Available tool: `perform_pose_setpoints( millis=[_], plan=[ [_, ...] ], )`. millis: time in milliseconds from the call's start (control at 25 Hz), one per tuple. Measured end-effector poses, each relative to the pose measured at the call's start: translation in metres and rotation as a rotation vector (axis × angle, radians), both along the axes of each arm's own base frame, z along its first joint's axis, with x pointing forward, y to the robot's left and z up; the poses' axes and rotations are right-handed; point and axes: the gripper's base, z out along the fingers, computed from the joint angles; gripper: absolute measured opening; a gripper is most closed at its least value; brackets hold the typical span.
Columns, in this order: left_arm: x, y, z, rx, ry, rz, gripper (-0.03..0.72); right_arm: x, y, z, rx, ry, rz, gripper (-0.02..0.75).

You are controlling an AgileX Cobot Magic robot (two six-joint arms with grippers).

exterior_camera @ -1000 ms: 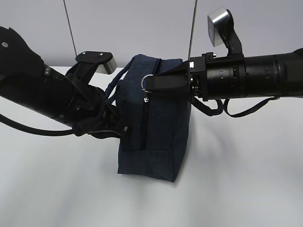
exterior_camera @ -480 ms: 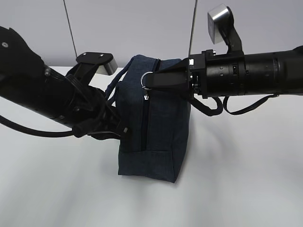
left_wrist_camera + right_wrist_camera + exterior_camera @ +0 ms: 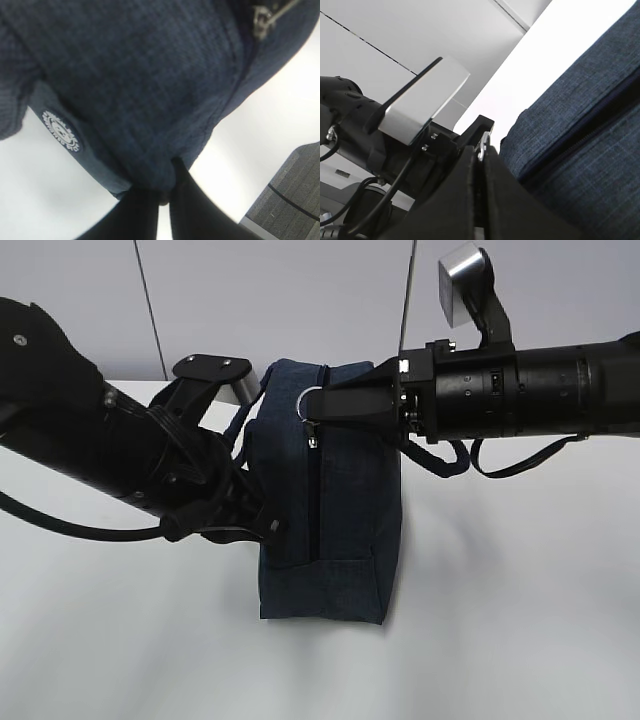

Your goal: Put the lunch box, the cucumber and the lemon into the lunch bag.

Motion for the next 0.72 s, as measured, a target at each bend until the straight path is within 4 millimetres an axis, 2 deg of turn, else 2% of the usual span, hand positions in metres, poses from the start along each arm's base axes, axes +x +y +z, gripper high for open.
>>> perform_pose_setpoints(
  millis=[720],
  plan=[
    [-0.0001, 0.0001, -0.0001, 0.002, 0.000, -0.002, -0.004, 0.0013, -0.0003, -0.0003, -0.009, -0.002, -0.012, 0.000]
  ],
)
